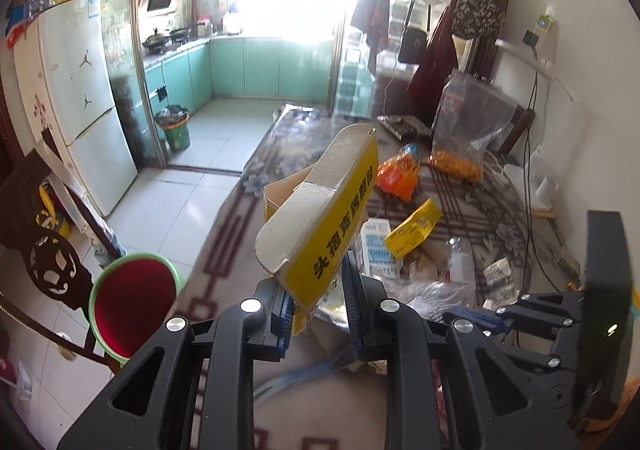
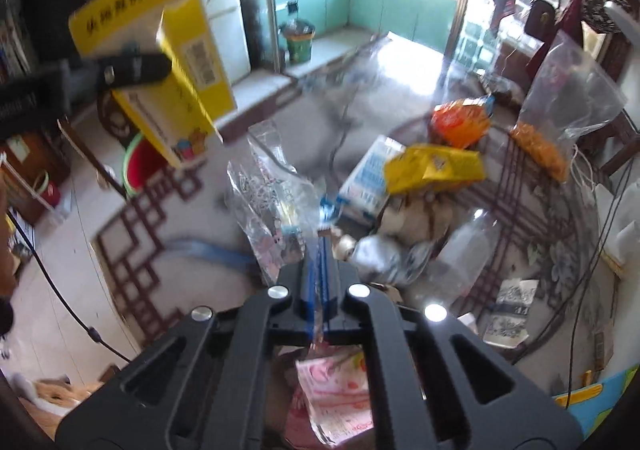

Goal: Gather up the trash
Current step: 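Carry both items over the red bucket and open both grippers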

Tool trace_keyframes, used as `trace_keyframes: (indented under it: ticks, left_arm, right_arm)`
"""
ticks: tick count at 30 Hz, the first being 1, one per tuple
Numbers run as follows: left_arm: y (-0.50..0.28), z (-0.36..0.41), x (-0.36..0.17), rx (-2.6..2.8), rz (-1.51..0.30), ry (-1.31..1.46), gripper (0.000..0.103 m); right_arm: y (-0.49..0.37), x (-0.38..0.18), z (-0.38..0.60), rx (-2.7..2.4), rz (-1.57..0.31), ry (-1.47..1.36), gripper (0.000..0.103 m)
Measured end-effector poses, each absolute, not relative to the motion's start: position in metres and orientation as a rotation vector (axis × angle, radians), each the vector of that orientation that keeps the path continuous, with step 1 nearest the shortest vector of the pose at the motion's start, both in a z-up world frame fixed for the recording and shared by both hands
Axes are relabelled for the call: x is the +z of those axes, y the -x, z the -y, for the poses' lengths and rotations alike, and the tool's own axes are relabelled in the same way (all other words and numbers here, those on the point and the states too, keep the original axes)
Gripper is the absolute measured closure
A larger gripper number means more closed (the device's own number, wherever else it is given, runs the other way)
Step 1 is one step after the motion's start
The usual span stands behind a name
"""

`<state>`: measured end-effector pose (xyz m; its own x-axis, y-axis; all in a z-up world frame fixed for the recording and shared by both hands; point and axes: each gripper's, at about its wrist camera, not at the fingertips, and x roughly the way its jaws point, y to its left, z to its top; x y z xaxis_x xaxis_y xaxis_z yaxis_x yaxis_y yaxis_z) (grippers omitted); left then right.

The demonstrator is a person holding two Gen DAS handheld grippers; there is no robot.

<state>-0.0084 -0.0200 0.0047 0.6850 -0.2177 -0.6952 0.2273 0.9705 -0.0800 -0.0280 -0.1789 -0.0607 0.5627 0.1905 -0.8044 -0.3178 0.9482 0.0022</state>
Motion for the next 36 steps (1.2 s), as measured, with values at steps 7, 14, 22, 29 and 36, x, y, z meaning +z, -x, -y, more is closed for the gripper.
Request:
trace_keyframes:
  ticks: [7, 14, 22, 29, 36]
  left_arm:
    - [-0.001, -0.007, 0.006, -0.262, -0.774, 0.015, 0.083]
    - [-0.027, -0.082, -0.03, -0.194, -0.878, 0.063, 0.083]
    - [-0.054, -0.164, -0.062, -0.106, -0.946, 0.082, 0.083]
    - [-0.069, -0.223, -0.084, -0.051, -0.983, 0.108, 0.083]
    - [-0.076, -0.264, -0.098, -0.011, -1.01, 0.131, 0.083]
  right_arm:
    - [0.021, -0.02, 0.16, 0.237, -0.834, 0.141, 0.101]
    - [0.003, -0.013, 0.104, 0.18, -0.819, 0.206, 0.101]
    - [-0.022, -0.016, 0.037, 0.173, -0.827, 0.242, 0.101]
    - [-0.044, -0.019, -0.016, 0.189, -0.832, 0.29, 0.101]
    - [-0.061, -0.026, -0.062, 0.235, -0.84, 0.322, 0.101]
